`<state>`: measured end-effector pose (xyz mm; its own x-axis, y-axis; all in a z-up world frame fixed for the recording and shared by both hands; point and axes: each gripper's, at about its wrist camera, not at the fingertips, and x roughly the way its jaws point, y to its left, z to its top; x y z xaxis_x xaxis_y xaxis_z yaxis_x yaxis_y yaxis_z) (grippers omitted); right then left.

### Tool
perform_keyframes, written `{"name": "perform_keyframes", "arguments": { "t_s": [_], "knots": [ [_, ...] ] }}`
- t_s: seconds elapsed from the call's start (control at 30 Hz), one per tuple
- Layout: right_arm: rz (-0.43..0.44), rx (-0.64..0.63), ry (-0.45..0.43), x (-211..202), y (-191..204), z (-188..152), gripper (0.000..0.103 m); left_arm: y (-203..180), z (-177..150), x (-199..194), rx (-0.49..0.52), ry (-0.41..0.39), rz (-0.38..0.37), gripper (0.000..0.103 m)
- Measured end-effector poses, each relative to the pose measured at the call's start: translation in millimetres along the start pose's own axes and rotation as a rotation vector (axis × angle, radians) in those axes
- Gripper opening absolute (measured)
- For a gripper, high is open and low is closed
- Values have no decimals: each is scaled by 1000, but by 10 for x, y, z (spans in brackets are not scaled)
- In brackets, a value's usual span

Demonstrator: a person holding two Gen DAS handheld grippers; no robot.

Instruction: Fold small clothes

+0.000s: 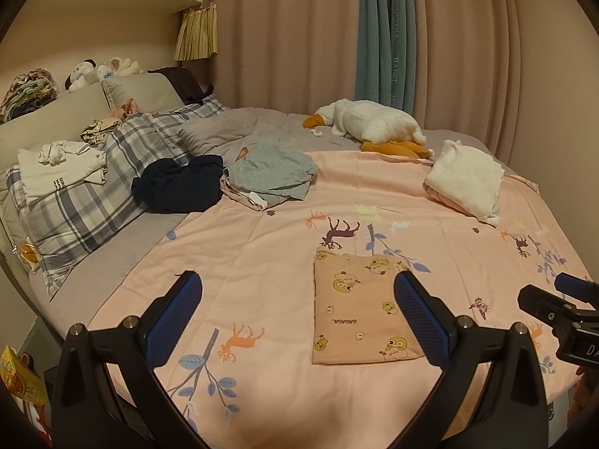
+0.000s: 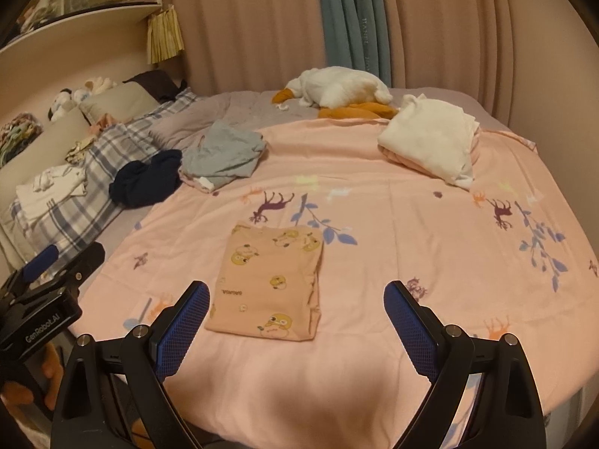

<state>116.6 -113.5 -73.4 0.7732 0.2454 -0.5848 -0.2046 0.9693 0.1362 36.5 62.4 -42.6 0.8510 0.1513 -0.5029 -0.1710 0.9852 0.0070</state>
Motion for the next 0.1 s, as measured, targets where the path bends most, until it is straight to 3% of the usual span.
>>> {"name": "perform_keyframes", "arguments": {
  "t_s": [0.1],
  "knots": [
    [-1, 1, 3, 8, 4, -2, 94, -3, -7, -5, -4, -9, 23, 103]
  ]
}}
